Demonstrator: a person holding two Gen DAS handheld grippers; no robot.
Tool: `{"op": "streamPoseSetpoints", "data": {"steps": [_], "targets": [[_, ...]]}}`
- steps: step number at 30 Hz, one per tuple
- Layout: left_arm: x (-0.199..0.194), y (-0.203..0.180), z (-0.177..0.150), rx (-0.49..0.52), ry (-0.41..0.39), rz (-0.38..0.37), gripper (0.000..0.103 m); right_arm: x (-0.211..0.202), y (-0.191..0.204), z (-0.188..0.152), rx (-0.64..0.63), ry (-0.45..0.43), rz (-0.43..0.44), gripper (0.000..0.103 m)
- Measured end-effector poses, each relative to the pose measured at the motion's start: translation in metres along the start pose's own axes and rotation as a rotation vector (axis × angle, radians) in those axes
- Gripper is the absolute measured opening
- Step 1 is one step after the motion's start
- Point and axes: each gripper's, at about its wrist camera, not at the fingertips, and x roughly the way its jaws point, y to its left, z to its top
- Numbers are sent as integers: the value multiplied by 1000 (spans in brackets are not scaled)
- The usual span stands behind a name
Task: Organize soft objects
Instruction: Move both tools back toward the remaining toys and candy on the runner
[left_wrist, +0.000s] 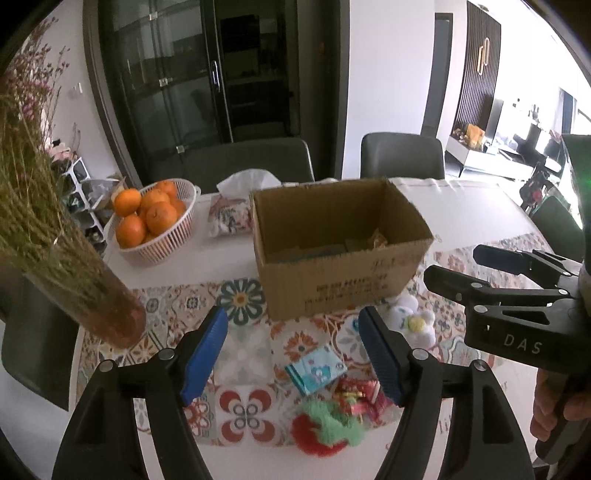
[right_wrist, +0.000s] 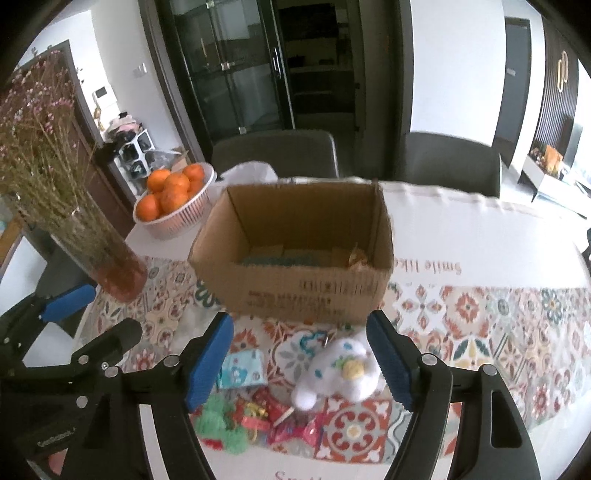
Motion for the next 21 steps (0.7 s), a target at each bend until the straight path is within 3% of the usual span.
{"op": "streamPoseSetpoints", "data": {"steps": [21], "targets": [[23, -14, -68, 11, 156, -57, 74, 23, -5, -65, -4, 148, 5, 76]]}}
